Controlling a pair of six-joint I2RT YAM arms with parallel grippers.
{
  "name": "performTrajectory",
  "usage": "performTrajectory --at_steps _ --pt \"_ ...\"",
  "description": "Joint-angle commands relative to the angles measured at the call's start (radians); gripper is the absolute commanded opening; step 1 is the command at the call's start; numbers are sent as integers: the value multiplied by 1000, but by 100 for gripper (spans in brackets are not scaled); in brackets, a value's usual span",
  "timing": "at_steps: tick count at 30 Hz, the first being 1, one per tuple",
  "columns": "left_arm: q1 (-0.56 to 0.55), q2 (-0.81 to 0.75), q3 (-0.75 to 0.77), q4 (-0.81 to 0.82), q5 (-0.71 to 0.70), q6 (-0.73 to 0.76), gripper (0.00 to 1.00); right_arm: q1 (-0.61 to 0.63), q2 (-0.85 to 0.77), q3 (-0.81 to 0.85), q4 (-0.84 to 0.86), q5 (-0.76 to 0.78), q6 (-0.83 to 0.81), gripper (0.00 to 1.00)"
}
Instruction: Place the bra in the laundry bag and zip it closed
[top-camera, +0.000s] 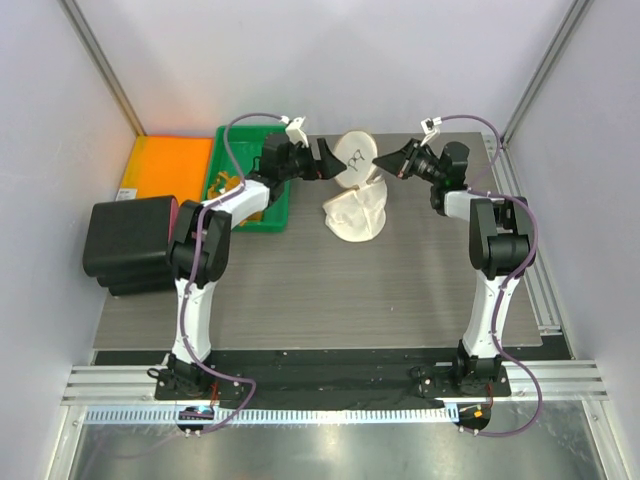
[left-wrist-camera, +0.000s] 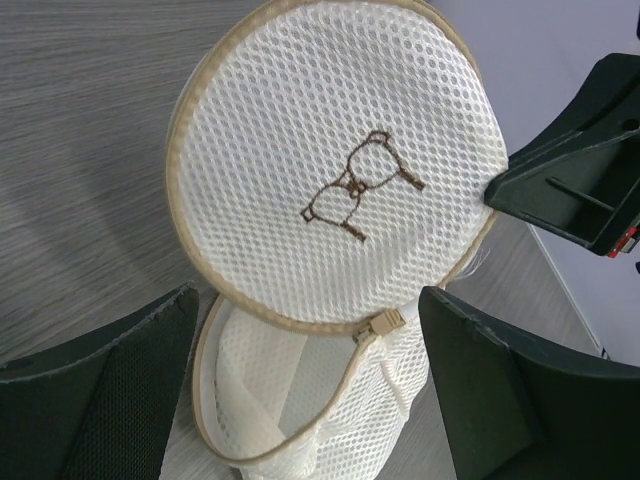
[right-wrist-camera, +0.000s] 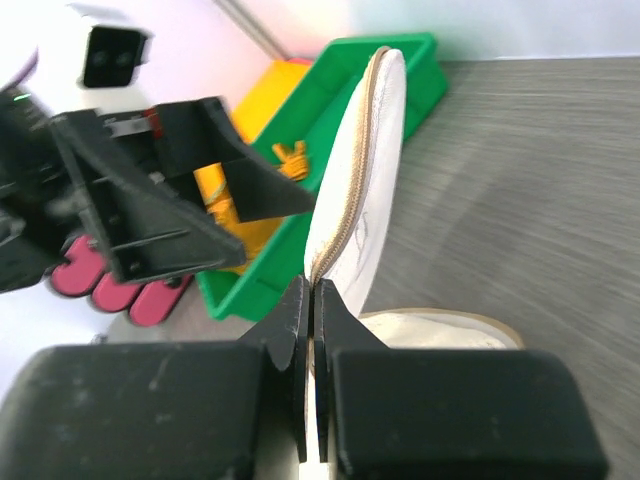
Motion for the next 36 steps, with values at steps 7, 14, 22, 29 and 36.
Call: performTrajectory --at_steps 7,14,22,29,36 --pt "49 39 19 59 90 -47 84 -11 16 11 393 -149 282 1" --pt "60 124 67 209 265 -213 90 -11 25 17 434 -172 341 1" --pt "61 160 55 470 359 -385 66 -10 30 20 442 -168 366 1" --pt "48 23 -66 380 209 -245 24 10 -59 52 -120 2 -5 1" --pt "-61 -194 -217 222 -197 78 0 142 -128 209 -802 518 -248 39"
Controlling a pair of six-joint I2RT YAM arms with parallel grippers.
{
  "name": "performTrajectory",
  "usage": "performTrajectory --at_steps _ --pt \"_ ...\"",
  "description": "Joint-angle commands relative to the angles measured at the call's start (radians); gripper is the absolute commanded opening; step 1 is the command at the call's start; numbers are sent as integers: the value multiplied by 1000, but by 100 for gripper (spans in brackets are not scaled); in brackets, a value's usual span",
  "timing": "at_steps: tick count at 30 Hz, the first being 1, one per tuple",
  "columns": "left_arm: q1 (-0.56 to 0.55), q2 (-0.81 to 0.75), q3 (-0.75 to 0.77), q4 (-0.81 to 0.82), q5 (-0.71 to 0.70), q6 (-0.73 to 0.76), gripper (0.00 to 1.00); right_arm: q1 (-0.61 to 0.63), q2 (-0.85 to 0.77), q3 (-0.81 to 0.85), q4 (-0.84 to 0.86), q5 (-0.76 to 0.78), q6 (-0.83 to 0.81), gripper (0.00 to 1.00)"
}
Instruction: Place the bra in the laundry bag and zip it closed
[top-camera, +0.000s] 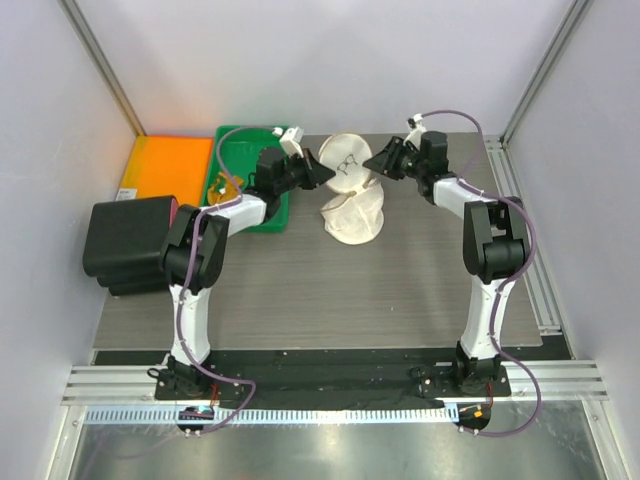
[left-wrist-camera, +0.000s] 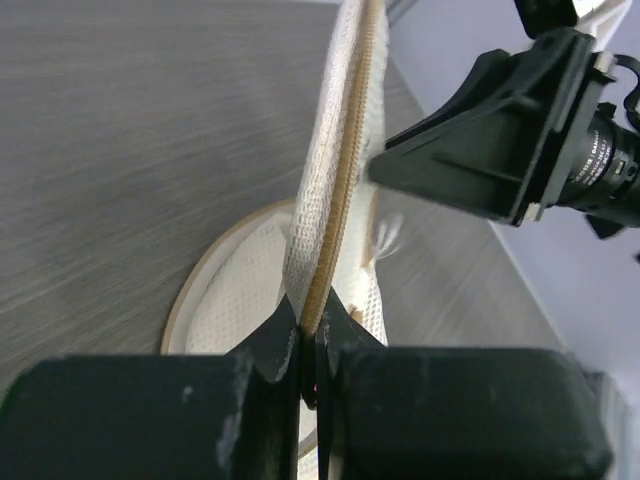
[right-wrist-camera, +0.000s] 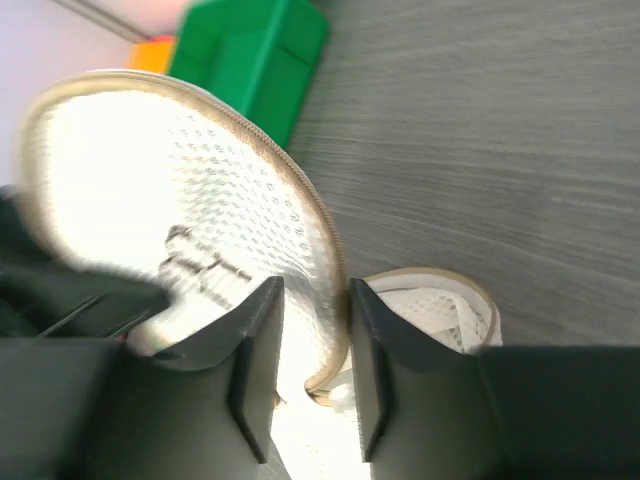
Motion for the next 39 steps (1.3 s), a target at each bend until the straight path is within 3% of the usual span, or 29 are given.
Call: performTrajectory --at_steps 1,5,12,20,30,34,37,38,39 --pt "-111 -195 -64 -52 -316 280 0 90 -107 133 -405 333 -137 48" --pt "-178 -246 -105 -45 -433 404 0 122 -149 182 -581 581 -25 56" --pt "-249 -247 -89 -92 -589 521 0 142 -322 161 -738 764 43 69" --pt "-297 -241 -79 -108 -674 595 0 203 -442 138 -714 763 50 85" --pt "-320 -235 -70 -111 -689 629 0 300 -245 354 -769 795 83 87" --pt "-321 -235 -70 -111 -686 635 0 320 -221 351 -772 800 90 74" --pt "-321 -240 -72 -114 -675 633 15 323 -242 296 -740 825 92 63" --pt "-320 -244 -76 -114 -671 630 25 318 -248 281 -706 828 93 47" --pt "-320 -249 -82 -111 -665 627 31 314 -259 253 -689 805 93 39"
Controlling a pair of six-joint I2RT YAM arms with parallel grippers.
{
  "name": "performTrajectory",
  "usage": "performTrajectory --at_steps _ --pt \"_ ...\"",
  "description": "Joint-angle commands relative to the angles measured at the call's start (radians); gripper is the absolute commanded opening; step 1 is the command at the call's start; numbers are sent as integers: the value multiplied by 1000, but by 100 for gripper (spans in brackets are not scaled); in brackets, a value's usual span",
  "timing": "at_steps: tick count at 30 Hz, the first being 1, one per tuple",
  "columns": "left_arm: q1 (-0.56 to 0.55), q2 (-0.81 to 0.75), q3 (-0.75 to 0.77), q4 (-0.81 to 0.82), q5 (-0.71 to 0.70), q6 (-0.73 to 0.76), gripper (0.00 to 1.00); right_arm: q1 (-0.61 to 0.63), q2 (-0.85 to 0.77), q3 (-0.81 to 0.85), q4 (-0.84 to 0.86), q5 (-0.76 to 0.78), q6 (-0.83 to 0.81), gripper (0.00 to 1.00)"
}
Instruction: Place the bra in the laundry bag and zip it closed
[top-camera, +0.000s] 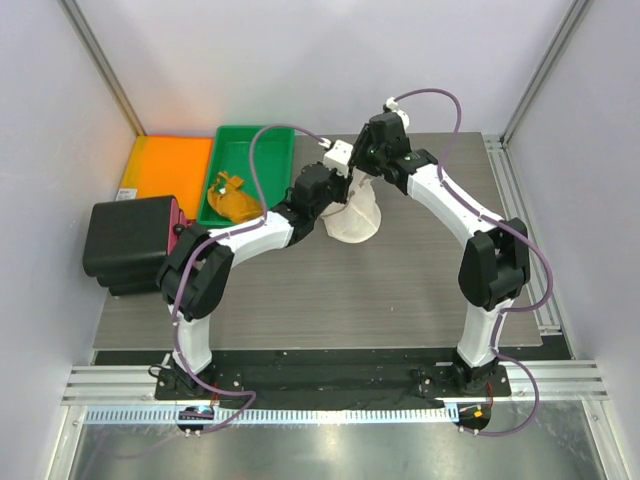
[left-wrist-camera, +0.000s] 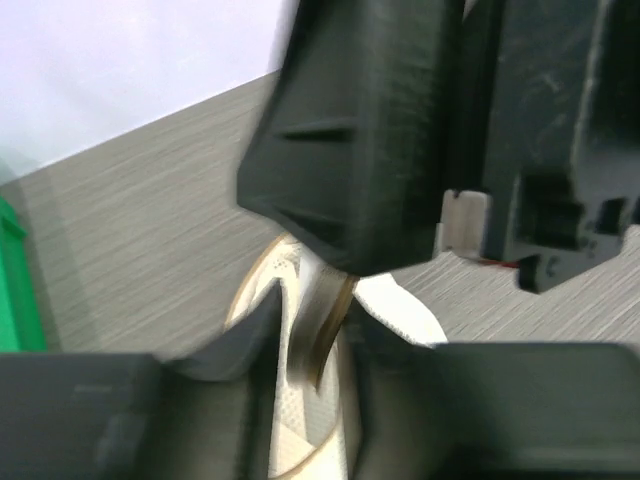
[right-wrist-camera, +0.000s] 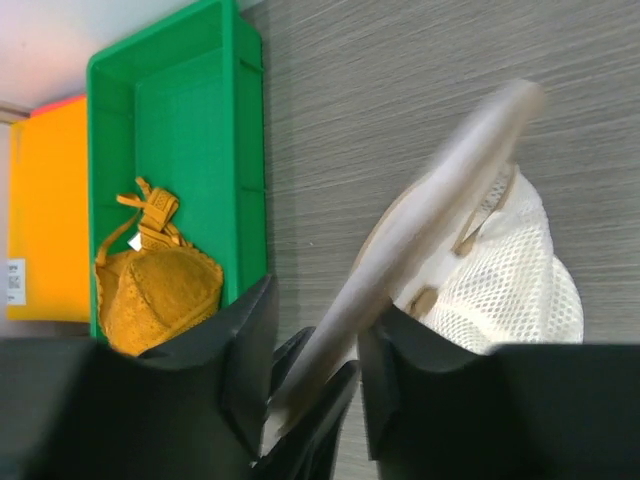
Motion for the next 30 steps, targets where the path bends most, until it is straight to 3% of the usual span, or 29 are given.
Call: performTrajectory --at_steps 1,2,4,5,6,8,11,14,22,27,30 --pt "1 -32 5 44 20 9 38 -17 -62 -56 104 12 15 31" --pt "10 -42 -24 56 40 0 50 -29 -68 -65 138 -1 13 19" --pt "29 -78 -53 93 95 -31 63 -43 -85 -102 171 -22 -10 10" --pt "70 -84 -62 93 190 -60 71 -63 -91 -112 202 -37 -25 1" --pt "101 -90 -59 82 256 -157 81 -73 -97 -140 219 -56 -52 1" --pt "192 -90 -62 94 400 -263 90 -101 -119 -180 306 -175 -86 1" --pt "278 -69 -75 159 491 -409 85 -153 -158 -275 459 -353 -135 1" --pt "312 -18 2 73 516 -443 76 -198 -218 -387 600 -439 -158 1" --pt "326 201 339 -324 593 -427 73 -282 -320 -628 904 -608 -140 1" --pt "311 328 527 -600 519 -382 72 -291 -378 -729 1038 -645 -134 1" --pt "311 384 610 -680 507 -373 62 -304 -392 -752 1080 -647 -129 1"
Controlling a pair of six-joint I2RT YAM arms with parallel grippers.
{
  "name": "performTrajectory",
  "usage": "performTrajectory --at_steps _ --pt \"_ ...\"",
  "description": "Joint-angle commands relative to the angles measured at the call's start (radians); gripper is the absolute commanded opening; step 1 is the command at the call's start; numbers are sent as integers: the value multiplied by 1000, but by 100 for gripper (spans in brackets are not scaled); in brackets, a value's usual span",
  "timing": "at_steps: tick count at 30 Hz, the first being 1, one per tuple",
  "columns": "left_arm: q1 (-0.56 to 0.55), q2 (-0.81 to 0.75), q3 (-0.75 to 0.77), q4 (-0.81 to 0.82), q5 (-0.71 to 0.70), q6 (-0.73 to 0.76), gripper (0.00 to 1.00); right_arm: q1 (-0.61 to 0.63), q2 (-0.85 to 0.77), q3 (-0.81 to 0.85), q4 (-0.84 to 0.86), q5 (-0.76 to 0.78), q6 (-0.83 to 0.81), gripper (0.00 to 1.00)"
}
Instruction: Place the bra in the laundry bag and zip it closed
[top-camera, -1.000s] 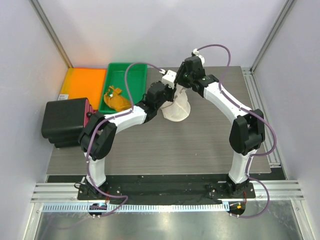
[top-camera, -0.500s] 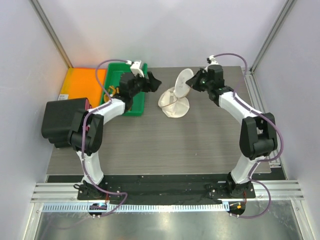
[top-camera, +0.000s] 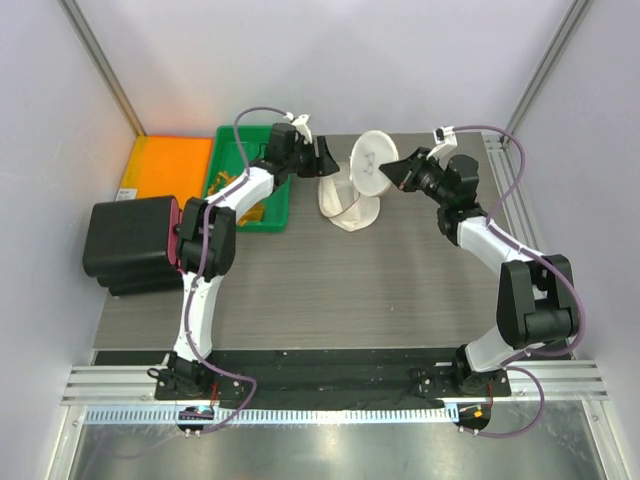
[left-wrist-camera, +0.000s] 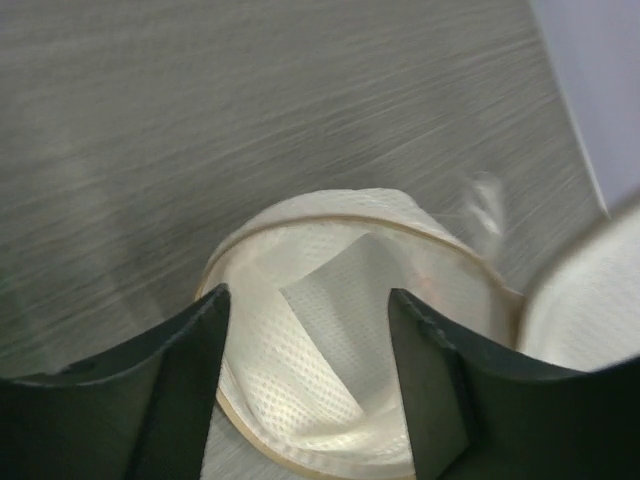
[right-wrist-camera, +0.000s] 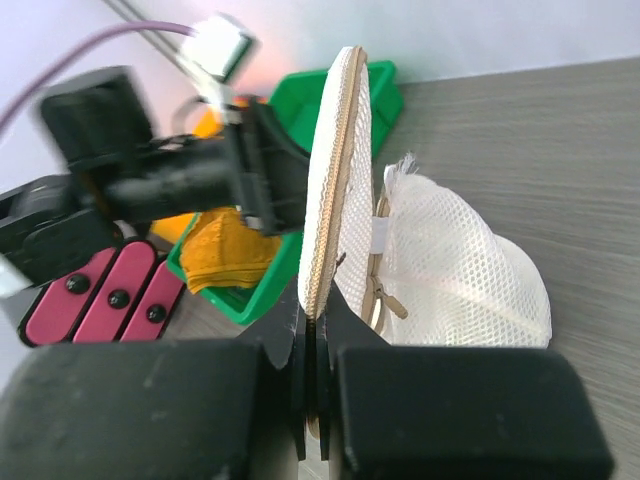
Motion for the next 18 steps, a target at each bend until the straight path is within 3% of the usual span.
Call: performTrajectory --at_steps 1,8,13,18 --pt "0 48 105 -229 -20 34 56 -19 -70 -23 187 -43 -2 1" --pt "9 -50 -20 -143 -8 81 50 -65 -76 -28 224 -72 73 1" --pt "21 -80 -74 -95 12 71 62 -75 -81 -28 232 -83 91 1" --pt "27 -73 -65 -103 21 64 49 -84 -91 -35 241 -83 97 1"
